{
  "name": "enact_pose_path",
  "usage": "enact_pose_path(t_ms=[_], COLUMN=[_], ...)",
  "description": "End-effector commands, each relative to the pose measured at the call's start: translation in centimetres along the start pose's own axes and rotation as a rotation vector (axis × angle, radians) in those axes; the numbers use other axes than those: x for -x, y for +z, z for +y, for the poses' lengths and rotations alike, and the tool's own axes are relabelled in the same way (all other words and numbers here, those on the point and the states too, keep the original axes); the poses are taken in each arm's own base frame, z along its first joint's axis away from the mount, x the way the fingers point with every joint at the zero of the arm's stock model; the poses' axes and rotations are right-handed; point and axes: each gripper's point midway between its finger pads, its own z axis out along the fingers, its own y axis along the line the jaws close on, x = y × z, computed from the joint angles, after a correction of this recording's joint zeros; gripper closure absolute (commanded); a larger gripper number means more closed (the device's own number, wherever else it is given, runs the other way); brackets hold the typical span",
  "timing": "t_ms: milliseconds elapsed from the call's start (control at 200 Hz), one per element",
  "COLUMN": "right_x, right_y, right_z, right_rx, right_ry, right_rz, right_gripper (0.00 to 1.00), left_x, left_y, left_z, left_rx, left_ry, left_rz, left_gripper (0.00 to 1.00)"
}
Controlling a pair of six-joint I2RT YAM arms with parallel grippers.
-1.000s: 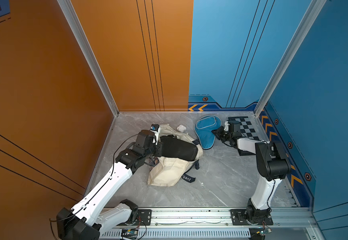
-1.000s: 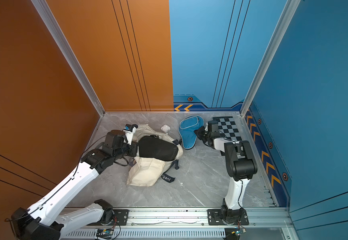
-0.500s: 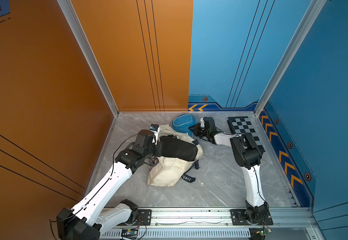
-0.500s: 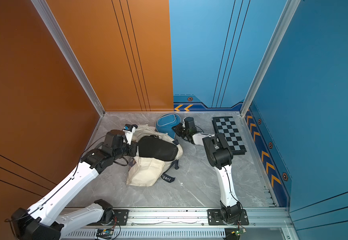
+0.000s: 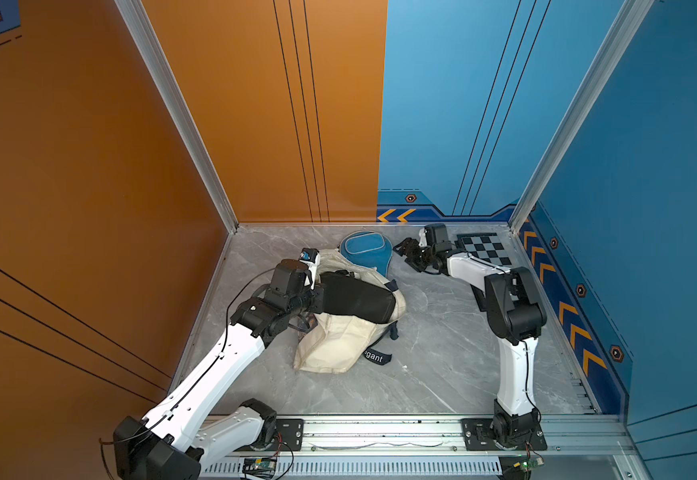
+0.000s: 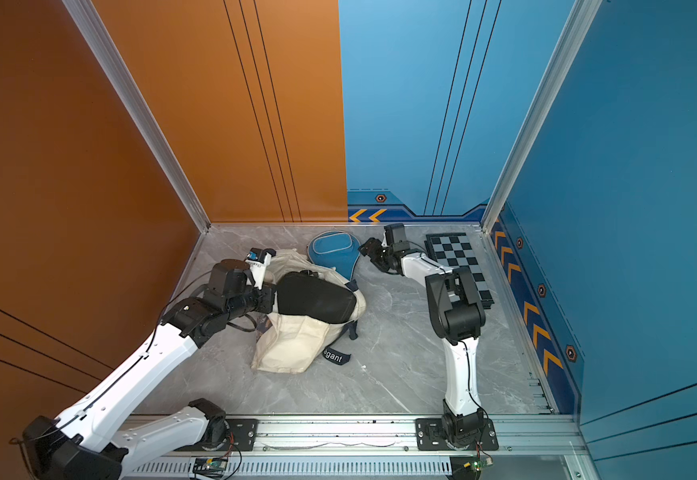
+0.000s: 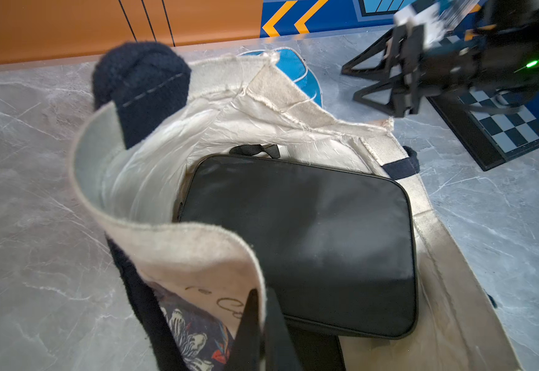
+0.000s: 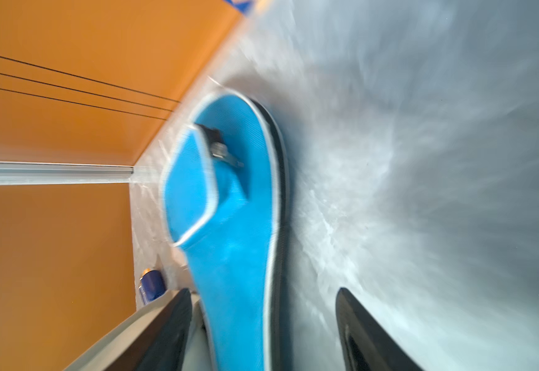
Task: Remove the ping pong set from the canvas bag
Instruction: Place the ping pong set at the center of the board.
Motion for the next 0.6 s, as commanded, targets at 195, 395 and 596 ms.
enact_pose_path(t_ms=[195,395,596], right_x=[-2.8,-11.7,-17.8], right_y=[-14.0,-17.7,-17.6], right_z=[3.6,5.9,4.4], right_rx=[-0.095,-0.075,-0.103], right_ry=[-0.323,-0.483,-0.504], right_rz=[-0.079,0.021,0.138], right_gripper=[0.25,0.25,0.25], left_x=[0.1,-0.3,-0.3], left_y=[0.0,0.0,-0.4], left_z=[0.0,-0.1,-0.6], left_rx=[-0.014,-0.017,-0.04], left_ry=[-0.021,-0.006,0.015], left_rz=[-0.02,-0.016,-0.035], left_gripper=[1.0,1.0,1.0])
